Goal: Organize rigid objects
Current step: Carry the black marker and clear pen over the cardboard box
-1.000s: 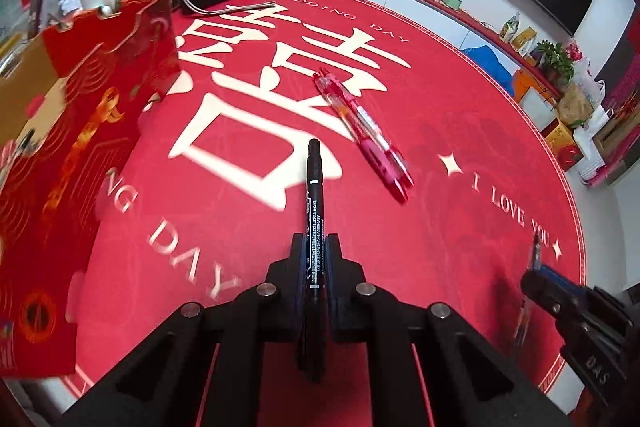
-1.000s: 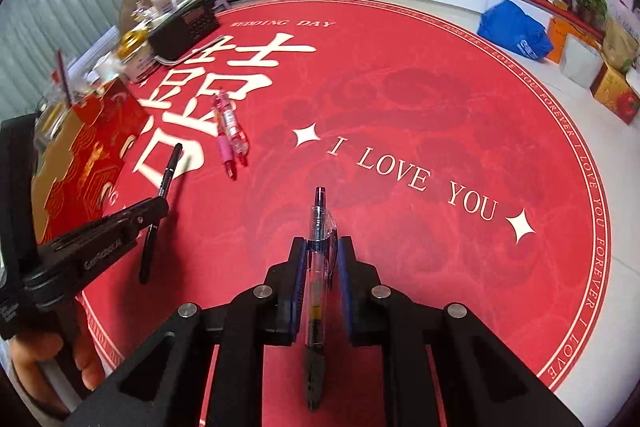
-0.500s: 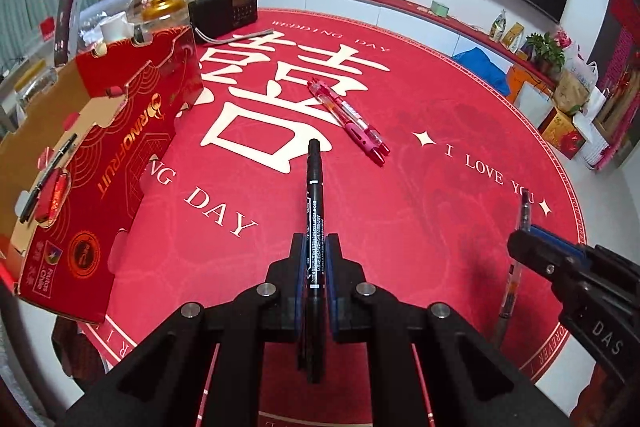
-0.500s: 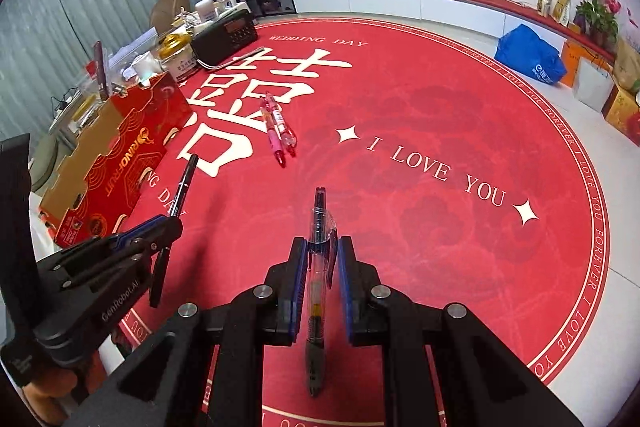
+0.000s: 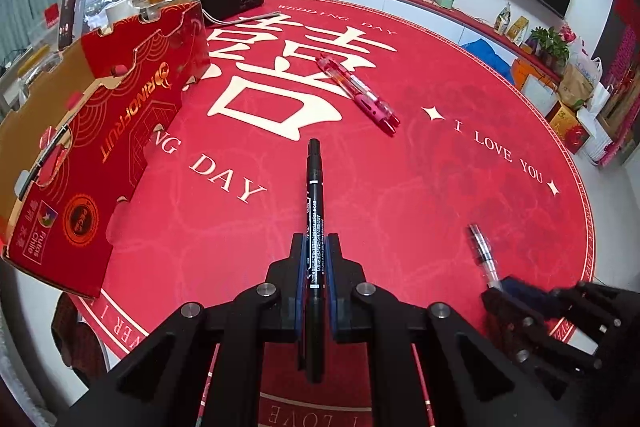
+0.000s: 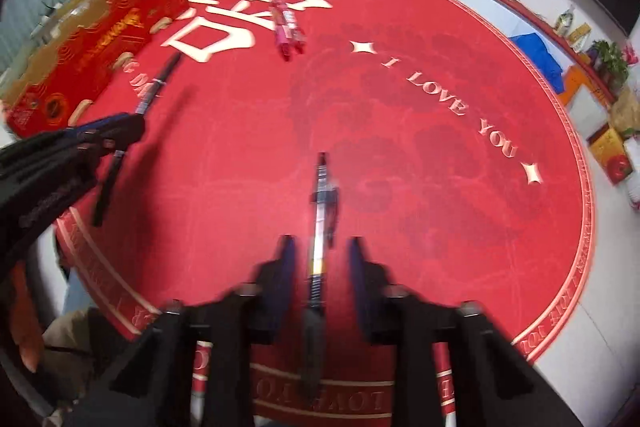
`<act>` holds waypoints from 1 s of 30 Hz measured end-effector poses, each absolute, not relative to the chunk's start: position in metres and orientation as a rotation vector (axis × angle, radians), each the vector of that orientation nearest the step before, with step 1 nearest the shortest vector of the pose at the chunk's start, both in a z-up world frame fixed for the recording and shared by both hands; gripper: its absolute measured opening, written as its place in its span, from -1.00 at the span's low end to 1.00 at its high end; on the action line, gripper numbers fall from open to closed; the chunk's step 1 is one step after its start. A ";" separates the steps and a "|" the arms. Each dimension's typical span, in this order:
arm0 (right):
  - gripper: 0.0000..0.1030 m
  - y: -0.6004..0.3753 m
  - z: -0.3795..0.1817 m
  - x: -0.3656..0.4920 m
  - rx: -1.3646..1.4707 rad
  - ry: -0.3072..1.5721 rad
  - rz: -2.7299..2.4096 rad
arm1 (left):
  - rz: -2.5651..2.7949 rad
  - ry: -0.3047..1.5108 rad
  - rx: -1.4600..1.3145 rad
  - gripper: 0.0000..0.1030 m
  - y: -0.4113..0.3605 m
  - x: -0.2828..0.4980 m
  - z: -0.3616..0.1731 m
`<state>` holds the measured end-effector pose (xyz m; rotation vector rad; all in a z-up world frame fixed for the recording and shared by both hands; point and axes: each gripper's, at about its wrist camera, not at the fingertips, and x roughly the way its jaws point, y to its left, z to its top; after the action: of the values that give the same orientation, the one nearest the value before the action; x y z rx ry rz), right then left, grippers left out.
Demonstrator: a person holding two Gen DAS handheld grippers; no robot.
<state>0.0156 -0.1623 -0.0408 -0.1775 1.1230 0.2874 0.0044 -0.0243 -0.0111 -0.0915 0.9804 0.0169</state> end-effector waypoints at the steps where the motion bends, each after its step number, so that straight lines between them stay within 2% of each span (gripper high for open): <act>1: -0.79 -0.165 -0.041 0.012 -0.166 1.114 0.291 | 0.017 0.978 -0.087 -0.82 -0.025 0.003 -0.010; 17: -0.79 -0.143 0.034 0.031 -0.042 0.907 0.388 | 0.055 0.863 -0.082 -0.82 -0.012 -0.004 0.039; 30: -0.79 -0.041 0.096 0.046 -0.097 0.773 0.630 | 0.264 0.705 -0.136 -0.82 0.082 -0.013 0.100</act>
<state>0.0462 -0.0406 0.0961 -0.0966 0.7730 0.6296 -0.0134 0.0818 0.0997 -0.1356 0.7051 0.2639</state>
